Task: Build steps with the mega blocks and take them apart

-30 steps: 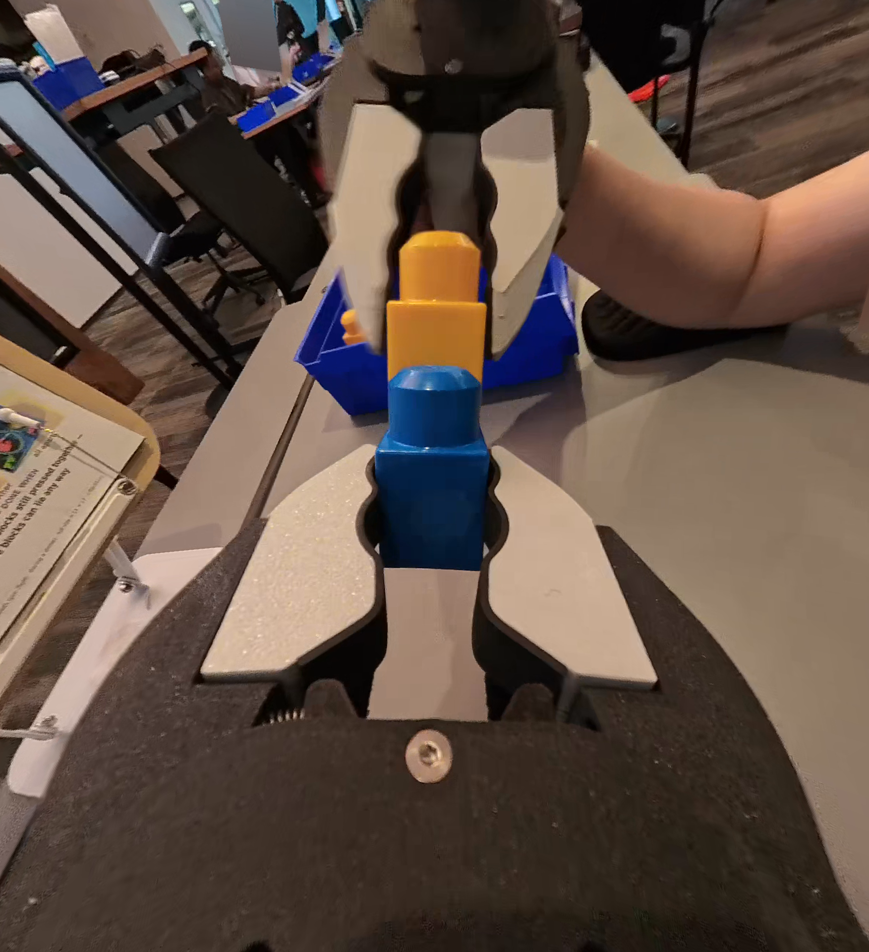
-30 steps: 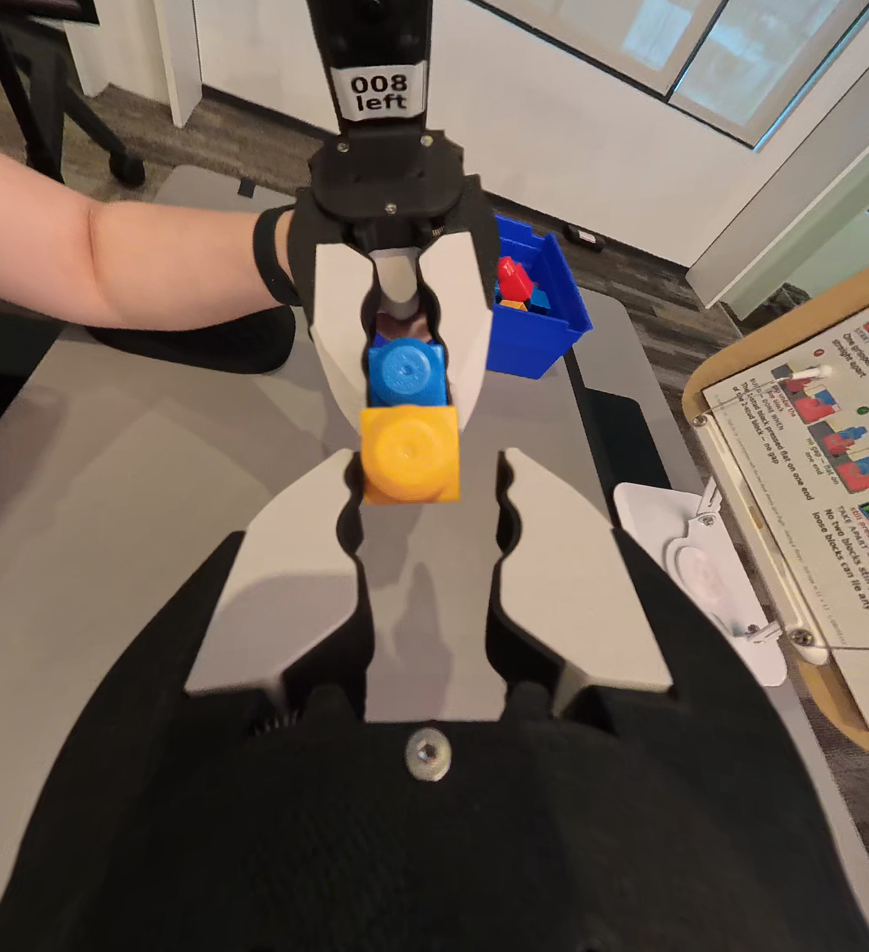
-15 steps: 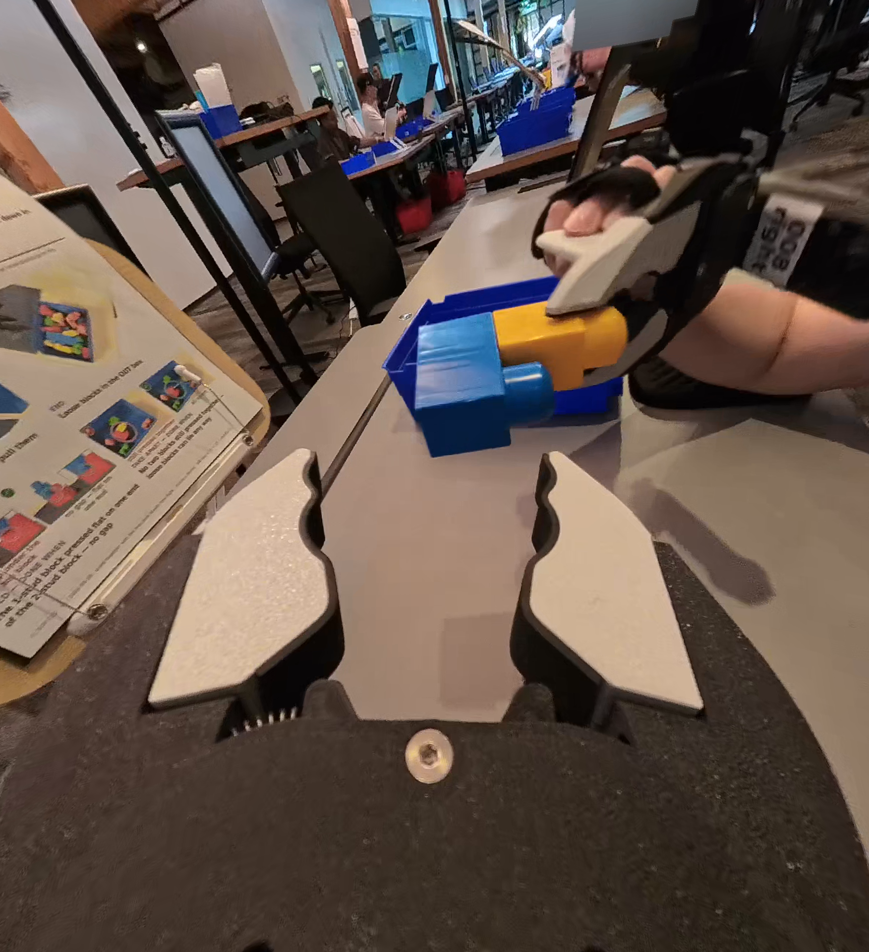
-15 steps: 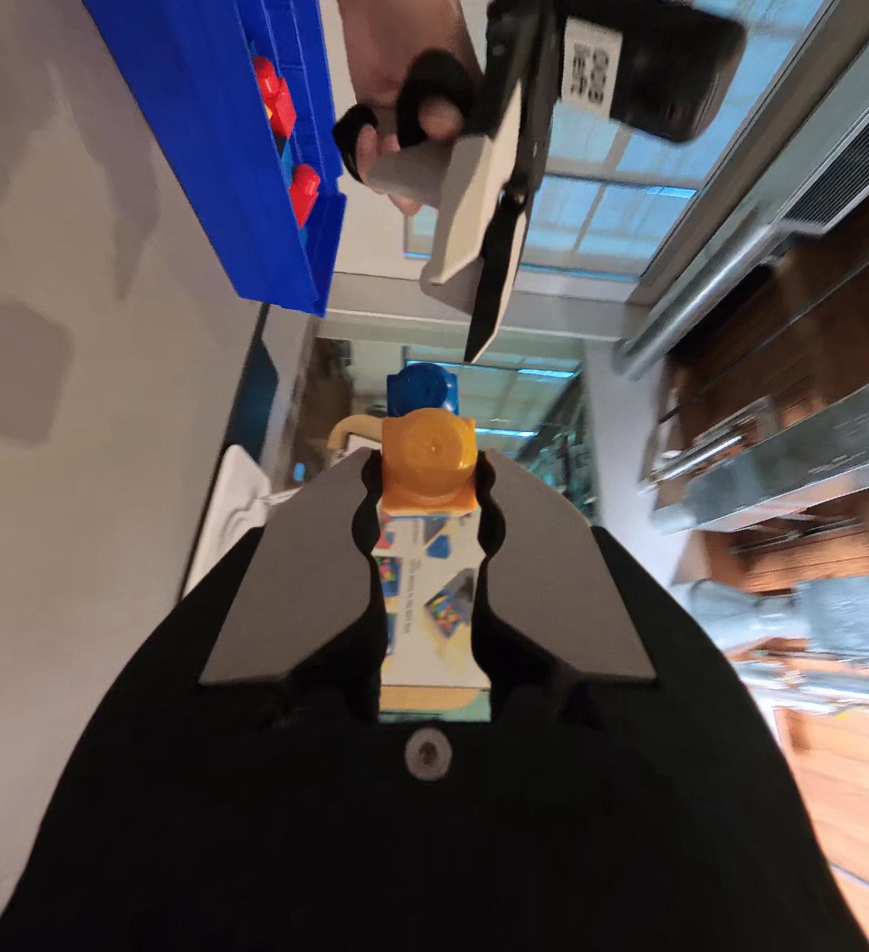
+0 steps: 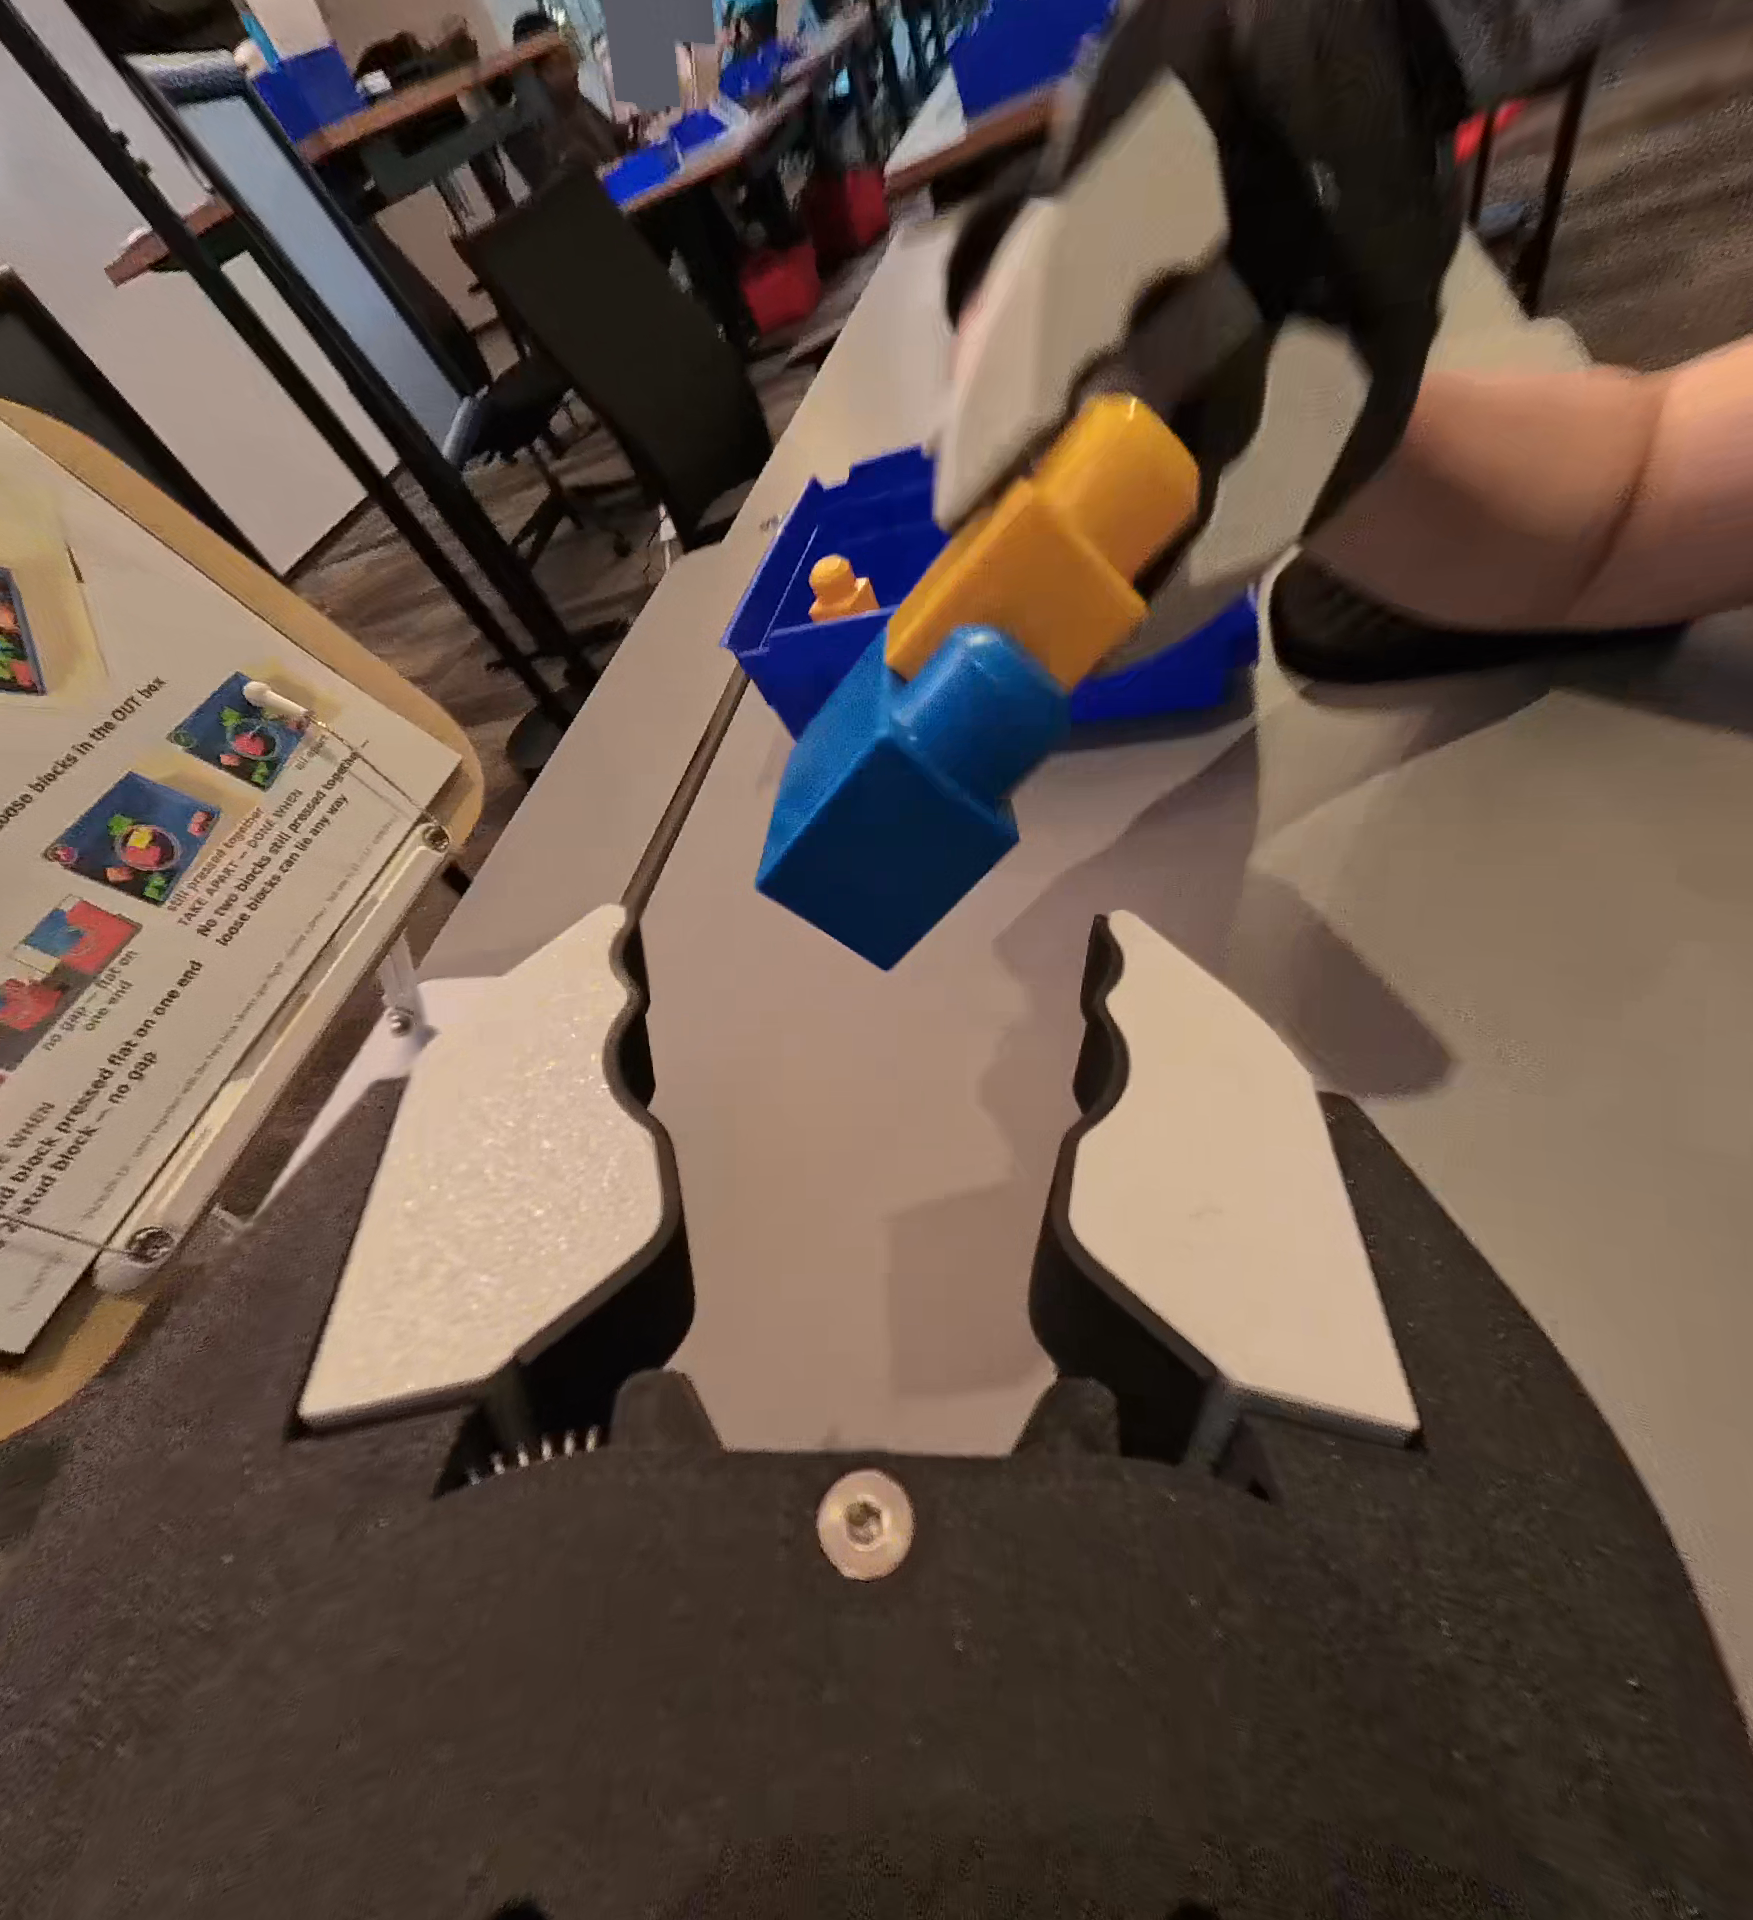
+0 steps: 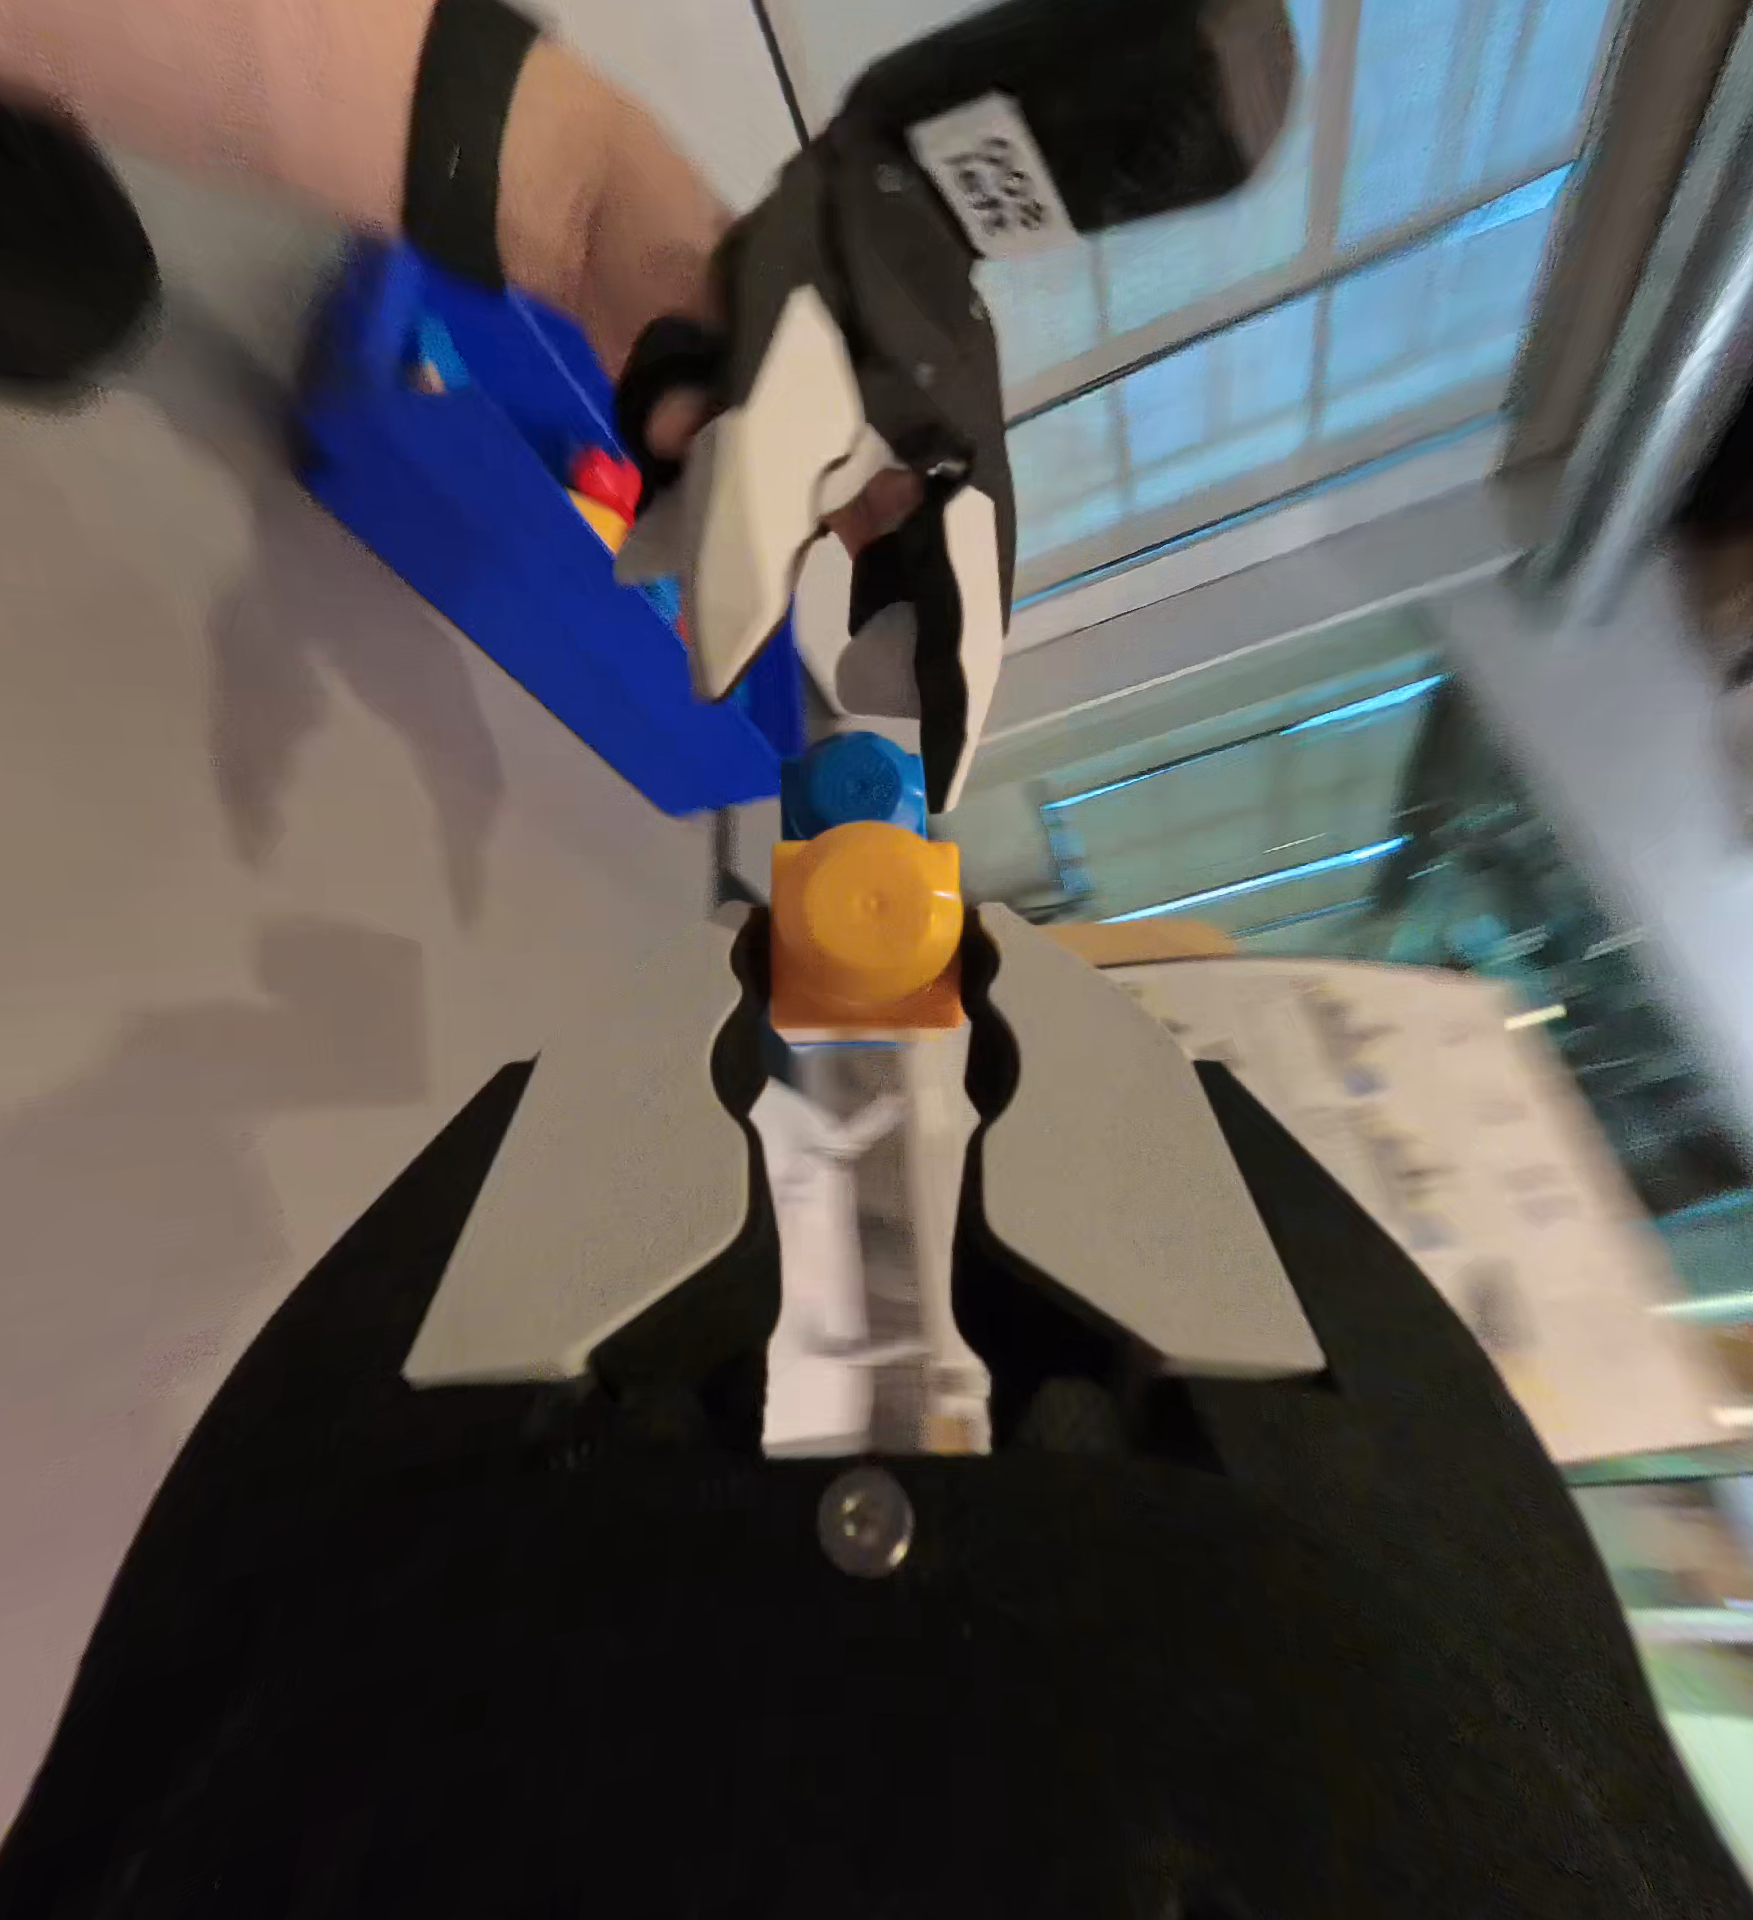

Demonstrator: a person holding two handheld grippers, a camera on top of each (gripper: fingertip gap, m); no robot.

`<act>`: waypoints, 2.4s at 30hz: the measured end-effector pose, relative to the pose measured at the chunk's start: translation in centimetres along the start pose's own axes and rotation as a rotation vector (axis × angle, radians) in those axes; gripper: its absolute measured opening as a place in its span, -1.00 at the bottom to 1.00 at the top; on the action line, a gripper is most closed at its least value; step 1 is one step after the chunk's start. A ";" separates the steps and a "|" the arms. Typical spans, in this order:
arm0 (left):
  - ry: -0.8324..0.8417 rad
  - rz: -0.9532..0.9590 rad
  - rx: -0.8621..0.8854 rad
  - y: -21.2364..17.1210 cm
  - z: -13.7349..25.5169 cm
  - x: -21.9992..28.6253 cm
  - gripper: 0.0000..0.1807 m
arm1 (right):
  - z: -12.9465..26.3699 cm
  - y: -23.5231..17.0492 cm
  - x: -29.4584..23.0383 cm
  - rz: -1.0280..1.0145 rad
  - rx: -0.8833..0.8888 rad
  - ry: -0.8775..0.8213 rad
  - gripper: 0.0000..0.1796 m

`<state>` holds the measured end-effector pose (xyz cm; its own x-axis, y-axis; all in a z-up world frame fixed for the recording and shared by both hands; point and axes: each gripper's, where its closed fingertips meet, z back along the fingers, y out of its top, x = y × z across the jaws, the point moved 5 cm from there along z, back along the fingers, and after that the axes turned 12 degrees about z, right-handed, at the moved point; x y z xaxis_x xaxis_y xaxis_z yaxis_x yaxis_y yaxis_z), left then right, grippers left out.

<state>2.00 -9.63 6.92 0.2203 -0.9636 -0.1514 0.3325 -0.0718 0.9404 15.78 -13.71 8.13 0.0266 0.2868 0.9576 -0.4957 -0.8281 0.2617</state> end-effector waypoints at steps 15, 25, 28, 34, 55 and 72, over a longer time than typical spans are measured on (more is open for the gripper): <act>-0.159 0.330 0.068 -1.2 -7.4 0.6 -0.60 | 0.0 -5.5 2.7 -1.109 0.216 0.182 -0.31; -0.283 0.557 0.065 -0.9 -7.5 0.8 -0.60 | -0.1 -6.7 1.9 -1.232 0.251 0.279 -0.59; -0.283 0.545 0.036 -1.1 -7.6 0.9 -0.60 | 0.1 -6.9 1.5 -1.227 0.210 0.330 -0.61; -0.275 0.521 0.014 -1.1 -7.7 1.1 -0.60 | 0.3 -6.8 1.2 -1.219 0.188 0.370 -0.61; -0.199 0.393 -0.019 -1.1 -7.6 1.3 -0.46 | 6.2 -8.1 2.5 -0.856 -0.189 0.394 -0.61; -0.230 0.373 -0.117 -2.5 -8.0 1.7 -0.54 | 24.2 -29.3 -4.4 -1.022 -1.033 0.200 -0.61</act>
<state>8.84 -9.09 1.87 0.1400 -0.9512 0.2751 0.3729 0.3080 0.8753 51.20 -2.39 -0.84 0.6647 0.6559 0.3577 -0.7255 0.4525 0.5186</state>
